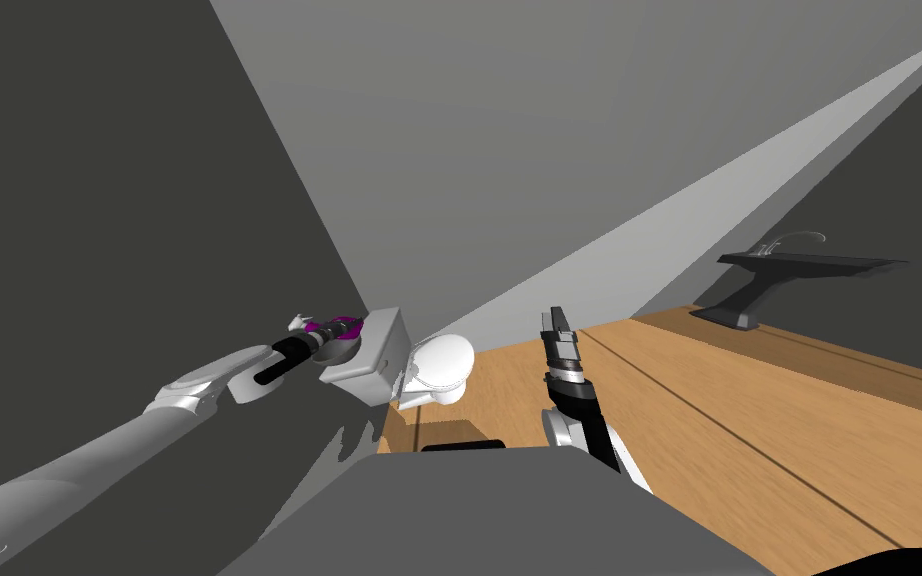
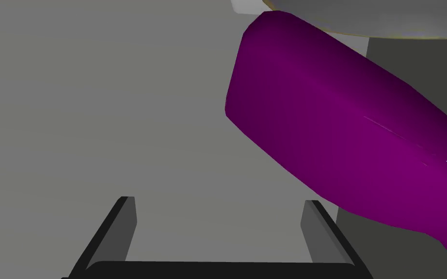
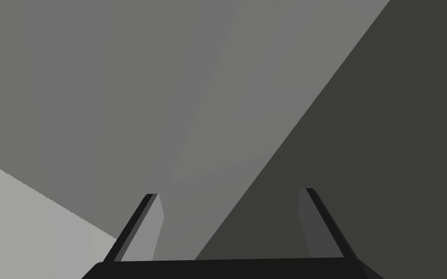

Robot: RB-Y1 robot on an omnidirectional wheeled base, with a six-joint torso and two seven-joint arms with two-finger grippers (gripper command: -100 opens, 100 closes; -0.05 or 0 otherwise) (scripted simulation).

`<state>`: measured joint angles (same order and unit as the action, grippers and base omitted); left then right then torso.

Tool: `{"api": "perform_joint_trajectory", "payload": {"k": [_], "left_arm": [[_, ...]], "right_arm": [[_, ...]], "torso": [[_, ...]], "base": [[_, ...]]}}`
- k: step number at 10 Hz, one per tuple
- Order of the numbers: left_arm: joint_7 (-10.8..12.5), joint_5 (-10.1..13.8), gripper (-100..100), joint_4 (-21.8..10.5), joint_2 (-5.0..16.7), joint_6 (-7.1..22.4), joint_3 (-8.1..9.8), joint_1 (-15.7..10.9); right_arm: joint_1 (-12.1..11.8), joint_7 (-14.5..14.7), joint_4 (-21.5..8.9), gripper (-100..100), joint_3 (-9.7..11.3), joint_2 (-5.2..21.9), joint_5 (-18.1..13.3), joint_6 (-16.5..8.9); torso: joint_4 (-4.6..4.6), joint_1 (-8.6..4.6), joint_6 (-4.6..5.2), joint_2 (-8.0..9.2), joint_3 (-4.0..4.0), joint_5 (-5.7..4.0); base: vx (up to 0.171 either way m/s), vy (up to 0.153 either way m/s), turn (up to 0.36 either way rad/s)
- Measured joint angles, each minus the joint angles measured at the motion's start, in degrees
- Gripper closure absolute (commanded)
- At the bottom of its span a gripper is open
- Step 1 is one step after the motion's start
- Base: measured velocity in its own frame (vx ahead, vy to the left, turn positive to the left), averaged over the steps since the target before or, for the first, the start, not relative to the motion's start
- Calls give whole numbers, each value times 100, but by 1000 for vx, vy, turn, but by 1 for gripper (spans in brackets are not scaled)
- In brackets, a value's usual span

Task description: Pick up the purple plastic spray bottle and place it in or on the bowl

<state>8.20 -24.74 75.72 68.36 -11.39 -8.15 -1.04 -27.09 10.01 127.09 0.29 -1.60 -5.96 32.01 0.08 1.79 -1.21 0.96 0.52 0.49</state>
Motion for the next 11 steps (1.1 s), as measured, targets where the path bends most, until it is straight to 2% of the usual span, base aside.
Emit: {"api": "perform_joint_trajectory", "payload": {"k": [2,4,6,7,8,9,11], "left_arm": [[33,-44,-100,-434,-20,-166,-322,-416],[33,-50,-100,-804,-25,-135,-395,-768],[244,-254,-100,-1175,30,-441,-718,-1121],[278,-273,-100,-1324,44,-526,-877,-1270],[285,-280,-100,-1500,44,-558,-969,-1435],[323,-266,-100,-1528,100,-491,-1008,-1530],[291,-285,-100,-1907,47,-555,-1026,-1822]], "right_arm": [[-1,0,0,0,0,0,0,0],[-2,0,0,0,-1,1,0,0],[0,0,0,0,0,0,0,0],[-1,0,0,0,0,0,0,0],[-1,0,0,0,-1,1,0,0],[-1,0,0,0,-1,1,0,0],[-2,0,0,0,-1,1,0,0]], "torso": [[-4,9,0,-22,-12,1],[-8,25,-1,-40,-23,5],[0,-8,0,-1,0,-2],[-1,4,-2,-8,-3,0],[-3,17,-2,-22,-12,2],[-6,24,-2,-33,-18,4],[-8,27,-2,-39,-22,6]], "base": [[-9,-18,5],[-36,-30,-53],[-93,-64,-23],[-22,-8,9],[5,8,-2],[9,12,0],[-39,-32,-45]]}}
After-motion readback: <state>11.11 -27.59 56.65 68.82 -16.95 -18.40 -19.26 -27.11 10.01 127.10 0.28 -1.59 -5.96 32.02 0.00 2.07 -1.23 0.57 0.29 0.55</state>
